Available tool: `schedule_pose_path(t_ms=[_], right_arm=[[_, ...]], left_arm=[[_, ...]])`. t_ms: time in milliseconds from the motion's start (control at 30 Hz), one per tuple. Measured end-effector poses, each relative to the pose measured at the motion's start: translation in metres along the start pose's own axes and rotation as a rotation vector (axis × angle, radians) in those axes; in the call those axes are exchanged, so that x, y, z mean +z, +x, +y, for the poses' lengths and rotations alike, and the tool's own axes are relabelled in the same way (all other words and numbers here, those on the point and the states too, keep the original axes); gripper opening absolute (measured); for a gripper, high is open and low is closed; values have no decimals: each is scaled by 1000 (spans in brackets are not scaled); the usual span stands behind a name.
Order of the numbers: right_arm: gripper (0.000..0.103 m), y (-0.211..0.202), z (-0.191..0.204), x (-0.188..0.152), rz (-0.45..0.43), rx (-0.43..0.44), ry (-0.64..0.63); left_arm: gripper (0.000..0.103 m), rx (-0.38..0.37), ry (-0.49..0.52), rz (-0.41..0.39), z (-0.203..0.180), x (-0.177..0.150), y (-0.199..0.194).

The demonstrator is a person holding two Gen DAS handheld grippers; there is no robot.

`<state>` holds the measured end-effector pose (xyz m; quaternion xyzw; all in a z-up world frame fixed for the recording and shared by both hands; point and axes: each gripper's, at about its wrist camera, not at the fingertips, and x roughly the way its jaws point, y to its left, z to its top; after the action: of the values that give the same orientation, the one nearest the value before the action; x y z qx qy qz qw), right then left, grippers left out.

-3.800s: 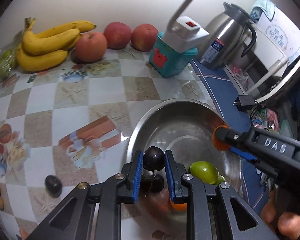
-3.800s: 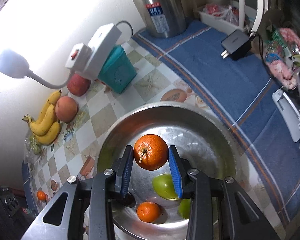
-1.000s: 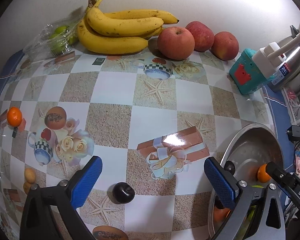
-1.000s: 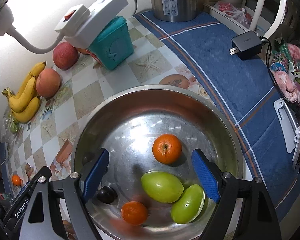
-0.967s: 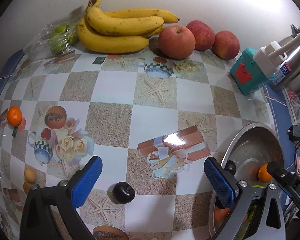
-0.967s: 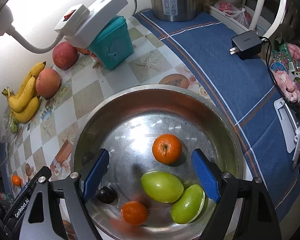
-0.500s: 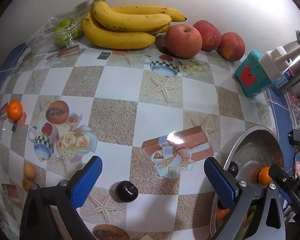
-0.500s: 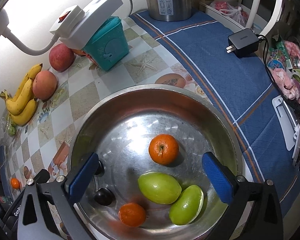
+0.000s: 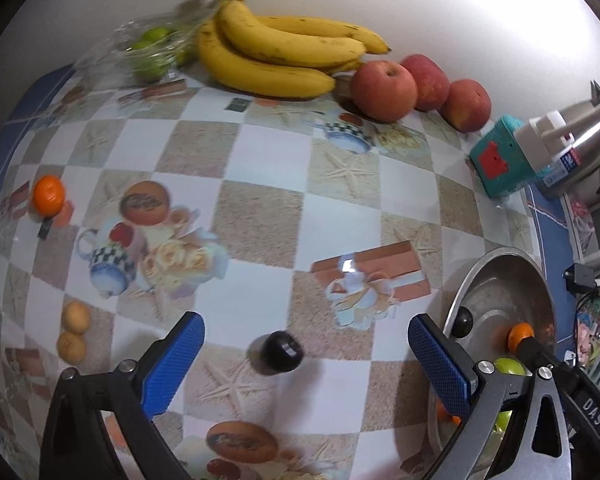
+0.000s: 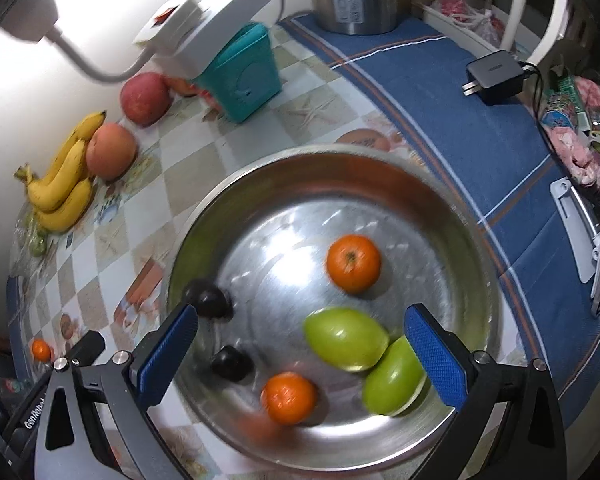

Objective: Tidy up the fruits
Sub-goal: 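Withdraw both tools from the bowl toward the last black plum, then grasp the last black plum with the right tool while the left tool approaches the brown fruits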

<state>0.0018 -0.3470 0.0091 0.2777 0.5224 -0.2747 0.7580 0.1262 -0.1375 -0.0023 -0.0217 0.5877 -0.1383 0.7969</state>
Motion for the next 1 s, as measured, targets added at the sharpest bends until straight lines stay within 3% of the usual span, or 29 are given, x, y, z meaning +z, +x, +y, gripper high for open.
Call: schedule_pose_path(t_ms=[367, 567, 1000], right_arm=[[103, -4, 36, -17, 13, 33, -96], [103, -7, 66, -26, 4, 73, -174], [103, -3, 135, -59, 32, 180, -355]], left_arm=[[103, 46, 8, 3, 43, -9, -12], [103, 119, 24, -25, 77, -10, -26], [103, 146, -146, -41, 161, -14, -48]])
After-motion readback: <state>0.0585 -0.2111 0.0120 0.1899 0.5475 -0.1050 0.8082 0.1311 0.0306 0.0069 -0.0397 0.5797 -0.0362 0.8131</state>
